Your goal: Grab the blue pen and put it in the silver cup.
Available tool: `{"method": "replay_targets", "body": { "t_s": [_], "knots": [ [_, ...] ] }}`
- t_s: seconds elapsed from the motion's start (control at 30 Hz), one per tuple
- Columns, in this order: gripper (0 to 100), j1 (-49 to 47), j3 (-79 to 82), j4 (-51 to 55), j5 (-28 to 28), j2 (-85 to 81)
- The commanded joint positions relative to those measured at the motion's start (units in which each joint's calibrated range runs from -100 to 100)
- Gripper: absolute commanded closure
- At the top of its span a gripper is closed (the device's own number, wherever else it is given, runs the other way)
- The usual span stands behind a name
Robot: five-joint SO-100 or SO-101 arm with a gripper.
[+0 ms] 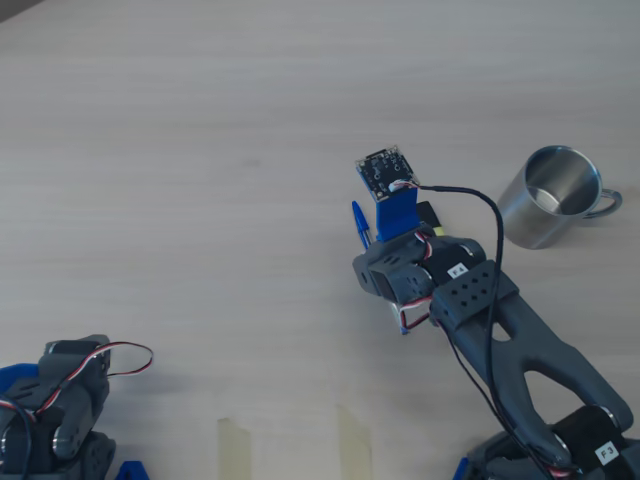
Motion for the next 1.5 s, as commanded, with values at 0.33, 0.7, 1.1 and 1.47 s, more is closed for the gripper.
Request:
{"method": "replay_targets", "body": {
  "t_s": [0.33, 0.7, 1.1, 1.47],
  "knots": [
    [72, 1.5, -6.2, -0.8, -0.2, 8.7],
    [72, 1.3, -12.1, -0.8, 0.0, 17.3],
    [72, 2.9, -13.3, -0.9, 0.2, 22.3],
    [73, 2.6, -12.2, -0.7, 0.0, 22.8]
  ]
}}
